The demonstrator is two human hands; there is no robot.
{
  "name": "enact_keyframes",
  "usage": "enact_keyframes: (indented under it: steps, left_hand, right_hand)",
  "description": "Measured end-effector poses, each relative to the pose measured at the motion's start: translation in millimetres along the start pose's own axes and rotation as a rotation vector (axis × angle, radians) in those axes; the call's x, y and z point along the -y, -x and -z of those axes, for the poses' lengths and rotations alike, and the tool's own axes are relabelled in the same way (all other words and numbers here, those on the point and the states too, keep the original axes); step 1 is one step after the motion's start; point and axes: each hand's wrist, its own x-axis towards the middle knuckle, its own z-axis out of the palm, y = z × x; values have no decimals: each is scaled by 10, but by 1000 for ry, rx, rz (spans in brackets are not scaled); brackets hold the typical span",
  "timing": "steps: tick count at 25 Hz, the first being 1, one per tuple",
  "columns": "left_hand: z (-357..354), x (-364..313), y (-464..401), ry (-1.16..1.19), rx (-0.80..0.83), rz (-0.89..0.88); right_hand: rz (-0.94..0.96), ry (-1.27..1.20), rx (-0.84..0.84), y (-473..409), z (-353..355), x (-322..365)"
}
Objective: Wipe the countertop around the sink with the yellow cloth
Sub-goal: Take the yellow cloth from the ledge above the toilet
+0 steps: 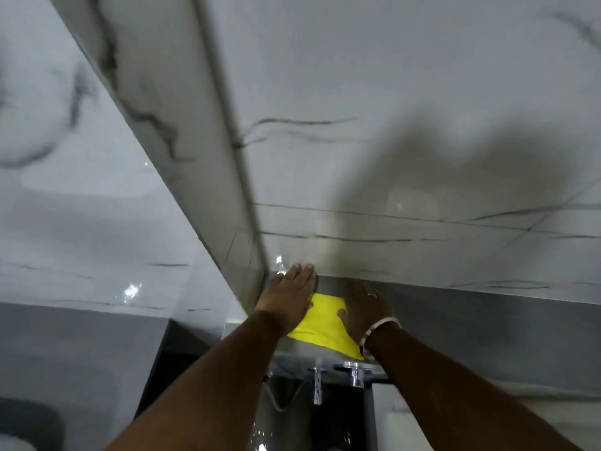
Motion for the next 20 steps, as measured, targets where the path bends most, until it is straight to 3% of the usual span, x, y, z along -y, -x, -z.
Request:
enact_keyframes:
  steps: [2,8,10,15,20]
  left_hand:
    - [-63,62,-61,28,27,26]
    - [-56,90,162,79,18,111]
    - [74,108,282,109,13,110]
    - [382,131,1074,97,31,10]
    - [441,530,2273,317,-172,118]
  right_hand:
    - [-27,-15,137,-99,-23,50]
    - [-28,54,45,-28,-26,145]
    - [24,49,99,6,103,154]
    - [266,-50,372,228,418,240]
    - [540,-348,397,366,881,904]
